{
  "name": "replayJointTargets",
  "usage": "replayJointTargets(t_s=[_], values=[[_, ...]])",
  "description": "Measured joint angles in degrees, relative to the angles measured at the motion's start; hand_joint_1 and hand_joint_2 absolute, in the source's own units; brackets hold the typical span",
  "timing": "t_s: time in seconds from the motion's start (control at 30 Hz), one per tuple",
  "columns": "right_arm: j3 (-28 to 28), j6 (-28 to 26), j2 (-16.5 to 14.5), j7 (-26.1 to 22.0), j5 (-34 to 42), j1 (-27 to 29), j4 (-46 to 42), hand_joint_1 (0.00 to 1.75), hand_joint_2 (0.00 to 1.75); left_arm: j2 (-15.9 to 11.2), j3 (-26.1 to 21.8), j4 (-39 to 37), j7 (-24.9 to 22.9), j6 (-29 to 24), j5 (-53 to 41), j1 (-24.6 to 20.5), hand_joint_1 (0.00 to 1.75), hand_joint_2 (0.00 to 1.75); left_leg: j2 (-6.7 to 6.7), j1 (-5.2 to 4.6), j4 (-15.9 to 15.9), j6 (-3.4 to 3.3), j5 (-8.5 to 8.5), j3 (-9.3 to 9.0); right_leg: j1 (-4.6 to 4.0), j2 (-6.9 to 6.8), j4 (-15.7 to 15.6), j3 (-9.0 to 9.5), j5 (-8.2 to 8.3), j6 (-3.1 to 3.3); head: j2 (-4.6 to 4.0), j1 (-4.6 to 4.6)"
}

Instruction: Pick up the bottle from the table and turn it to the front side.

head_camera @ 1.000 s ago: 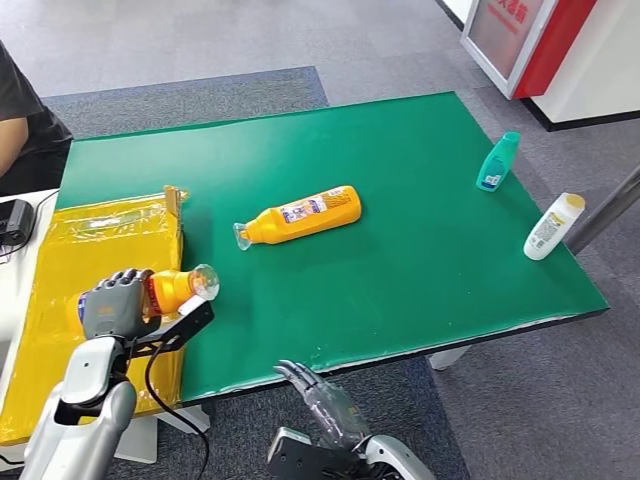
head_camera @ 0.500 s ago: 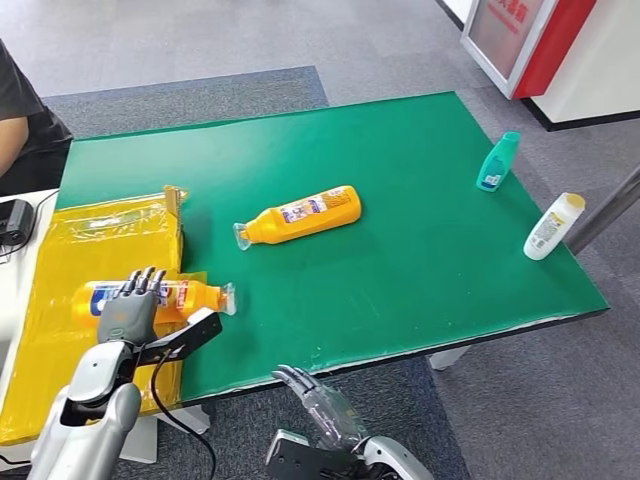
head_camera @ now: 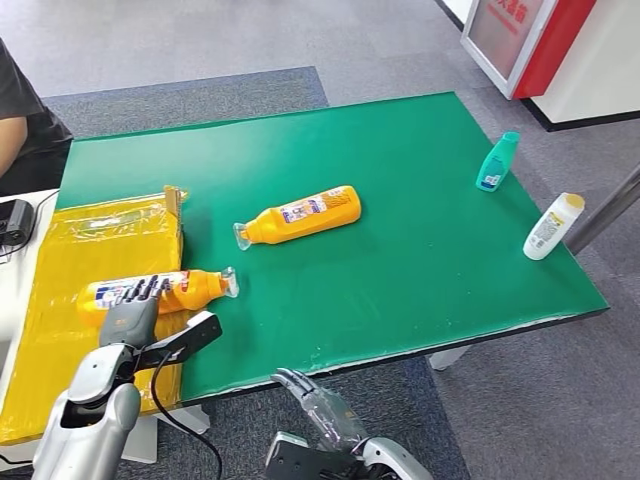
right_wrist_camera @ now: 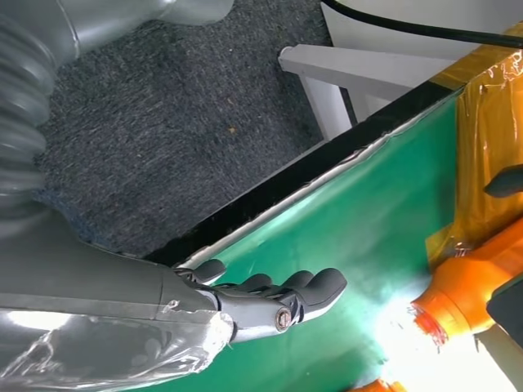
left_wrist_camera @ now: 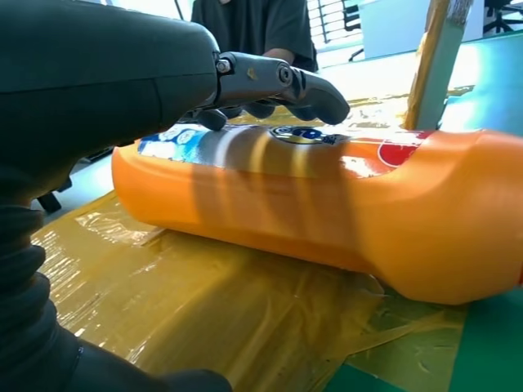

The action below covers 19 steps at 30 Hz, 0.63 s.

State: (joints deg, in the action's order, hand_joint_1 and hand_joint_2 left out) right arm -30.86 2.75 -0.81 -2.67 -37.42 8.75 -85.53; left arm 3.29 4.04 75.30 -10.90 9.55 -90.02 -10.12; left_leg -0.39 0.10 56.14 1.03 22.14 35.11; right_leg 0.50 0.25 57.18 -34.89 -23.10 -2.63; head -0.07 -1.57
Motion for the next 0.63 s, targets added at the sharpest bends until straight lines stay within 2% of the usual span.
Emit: replayJointTargets(t_s=[0.17, 0.37, 0.5, 0.63], values=[[0.20, -0.55, 0.03, 0.47, 0.04, 0.36, -0.11, 0.00, 1.75, 1.68, -1.88, 2.42, 5.89, -2.54, 6.10, 2.25, 0.00, 1.75, 0.01, -0.01, 0.00, -0.02, -0.01, 0.00, 0.01, 0.00, 0.00, -0.01, 0.00, -0.01, 0.00, 0.00], [1.36, -2.00, 0.40, 1.52, -0.03, 2.00, -1.60, 0.00, 1.75, 4.07, -3.27, 12.74, 12.81, -4.59, 20.41, 9.05, 0.00, 1.75, 0.02, -0.03, 0.00, -0.01, 0.10, 0.01, 0.02, 0.01, -0.01, -0.02, -0.05, -0.01, 0.00, 0.00], [2.40, -2.98, 0.66, 1.64, -0.32, 3.65, -2.84, 0.00, 1.75, 4.79, -4.21, 20.06, 19.16, -4.30, 35.63, 14.75, 0.00, 1.75, 0.02, -0.01, 0.00, 0.03, 0.18, 0.00, 0.01, 0.02, -0.01, -0.03, -0.12, 0.04, 0.00, 0.01], [3.07, -3.33, 0.79, 1.63, -0.45, 4.74, -3.55, 0.00, 1.75, 4.96, -5.19, 24.71, 21.57, -3.76, 41.27, 18.73, 0.00, 1.75, 0.02, 0.01, 0.00, 0.03, 0.20, 0.00, 0.00, 0.02, 0.00, -0.04, -0.17, 0.05, 0.00, -0.01]])
